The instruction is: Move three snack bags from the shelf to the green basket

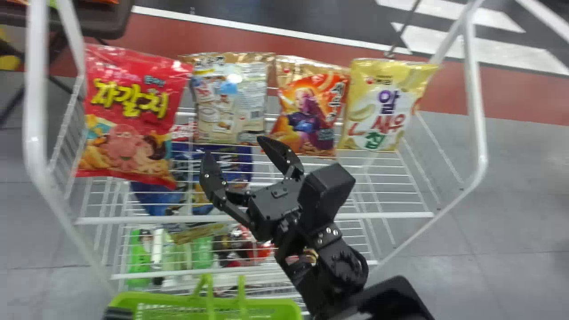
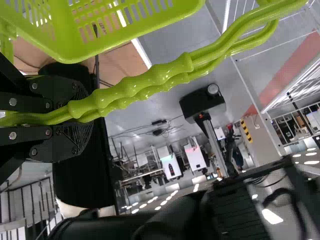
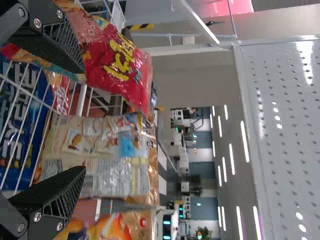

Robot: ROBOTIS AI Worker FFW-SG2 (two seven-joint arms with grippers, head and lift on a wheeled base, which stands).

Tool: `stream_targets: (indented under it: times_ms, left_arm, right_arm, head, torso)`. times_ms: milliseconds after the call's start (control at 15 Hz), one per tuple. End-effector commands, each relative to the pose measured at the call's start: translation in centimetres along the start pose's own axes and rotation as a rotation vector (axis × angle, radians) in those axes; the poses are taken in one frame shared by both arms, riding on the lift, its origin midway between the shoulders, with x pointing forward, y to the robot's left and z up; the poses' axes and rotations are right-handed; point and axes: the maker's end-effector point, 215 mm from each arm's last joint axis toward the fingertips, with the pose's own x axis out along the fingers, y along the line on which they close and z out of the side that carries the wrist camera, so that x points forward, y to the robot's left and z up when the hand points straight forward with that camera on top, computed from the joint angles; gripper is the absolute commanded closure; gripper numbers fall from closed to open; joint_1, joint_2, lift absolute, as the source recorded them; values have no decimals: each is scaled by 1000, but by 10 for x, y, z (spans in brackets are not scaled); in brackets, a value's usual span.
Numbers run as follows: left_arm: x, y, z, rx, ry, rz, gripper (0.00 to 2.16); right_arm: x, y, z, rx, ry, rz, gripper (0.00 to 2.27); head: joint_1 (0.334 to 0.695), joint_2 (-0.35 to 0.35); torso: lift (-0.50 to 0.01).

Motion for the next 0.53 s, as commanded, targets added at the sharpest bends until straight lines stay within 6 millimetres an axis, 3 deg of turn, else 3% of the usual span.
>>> stream_targets:
  times_ms: [0,267,467]
  left_arm:
    - [-1,2,1,-4,5,7,1818]
    - [0,9,5,-8,6,16,1818]
    - [-1,14,8,-13,1,19,1818]
  right_arm:
    - [46,23,-11,5,36,62,137]
    - [98,17,-32,27,110,104,137]
    - [123,21,-35,100,123,182,140]
  head:
    - [695,-141]
    - [695,-18]
    - [695,3]
  torso:
    - [-47]
    - [-47]
    - [-47]
